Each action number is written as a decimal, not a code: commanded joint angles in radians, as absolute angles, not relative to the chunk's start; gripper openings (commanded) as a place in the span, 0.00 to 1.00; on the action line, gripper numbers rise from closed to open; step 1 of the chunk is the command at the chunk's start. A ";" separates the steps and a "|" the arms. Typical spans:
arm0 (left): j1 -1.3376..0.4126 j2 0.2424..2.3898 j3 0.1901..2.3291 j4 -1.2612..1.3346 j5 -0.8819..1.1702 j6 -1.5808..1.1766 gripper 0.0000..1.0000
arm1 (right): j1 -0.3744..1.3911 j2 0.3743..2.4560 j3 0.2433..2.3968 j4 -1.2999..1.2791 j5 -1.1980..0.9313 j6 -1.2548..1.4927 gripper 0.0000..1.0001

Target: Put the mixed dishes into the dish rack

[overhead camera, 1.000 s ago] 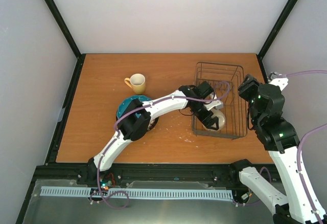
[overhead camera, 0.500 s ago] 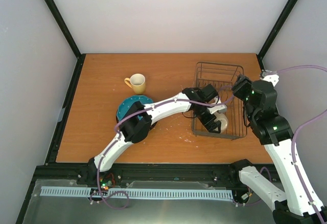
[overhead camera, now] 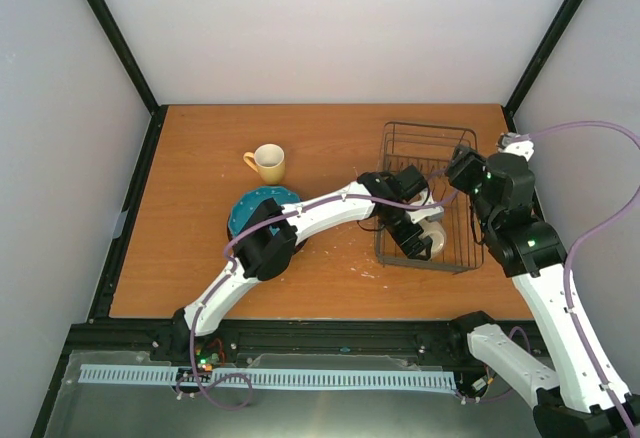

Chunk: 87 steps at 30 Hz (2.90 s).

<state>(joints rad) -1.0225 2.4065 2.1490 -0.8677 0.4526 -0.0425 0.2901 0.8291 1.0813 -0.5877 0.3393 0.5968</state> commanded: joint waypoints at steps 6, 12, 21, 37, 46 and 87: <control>-1.035 2.353 2.171 -0.894 0.409 -0.013 1.00 | 0.283 0.859 1.040 -0.569 0.261 0.541 0.67; -1.034 2.351 2.173 -0.895 0.408 -0.009 1.00 | 0.282 0.853 0.959 -0.597 0.231 0.549 0.68; -1.034 2.347 2.179 -0.894 0.417 -0.009 1.00 | 0.279 0.793 0.834 -0.682 0.167 0.563 0.53; -1.034 2.294 2.177 -0.900 0.346 0.005 1.00 | 0.269 0.595 0.773 -0.726 0.319 0.616 0.63; -1.034 2.289 2.172 -0.907 0.307 0.013 1.00 | 0.269 0.623 0.762 -0.699 0.289 0.602 0.64; -0.592 1.770 1.819 -0.833 0.088 -0.062 1.00 | 0.268 0.664 0.727 -0.632 0.226 0.613 0.66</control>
